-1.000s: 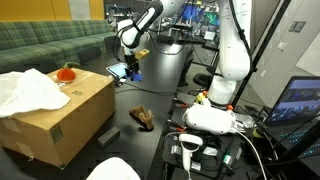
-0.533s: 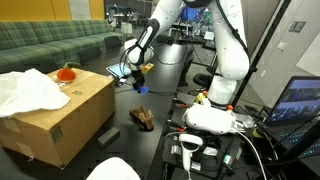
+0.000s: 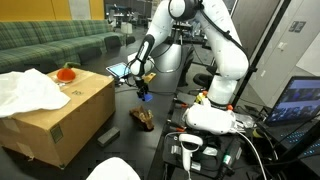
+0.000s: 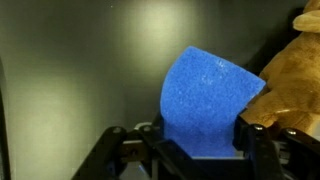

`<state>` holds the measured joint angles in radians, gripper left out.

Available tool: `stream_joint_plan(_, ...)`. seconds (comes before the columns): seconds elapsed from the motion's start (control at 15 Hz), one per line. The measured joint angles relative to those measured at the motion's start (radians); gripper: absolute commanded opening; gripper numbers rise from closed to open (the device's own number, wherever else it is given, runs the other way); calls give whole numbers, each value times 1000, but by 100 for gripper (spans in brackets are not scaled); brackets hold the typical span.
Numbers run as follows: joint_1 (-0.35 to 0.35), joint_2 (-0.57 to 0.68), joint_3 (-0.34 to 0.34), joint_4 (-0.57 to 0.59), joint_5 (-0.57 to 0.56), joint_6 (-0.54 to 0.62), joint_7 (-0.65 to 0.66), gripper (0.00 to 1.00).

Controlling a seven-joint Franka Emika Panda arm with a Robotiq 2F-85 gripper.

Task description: Remove the blue object from the box and replace it with the brown toy, remove the orange plush toy and replace it with the gray duster, remove the white plastic from the box and replace it with the towel

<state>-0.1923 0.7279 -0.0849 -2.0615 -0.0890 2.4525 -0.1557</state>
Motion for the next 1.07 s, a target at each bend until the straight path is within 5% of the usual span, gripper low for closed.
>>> stream_joint_plan(0.27, -22, 41, -1, 42, 0, 1, 0, 100)
stream_joint_plan(0.67, -42, 47, -1, 44, 0, 34, -2, 100)
stream_joint_plan(1.07, -44, 32, 23, -46, -2, 197, -90, 100)
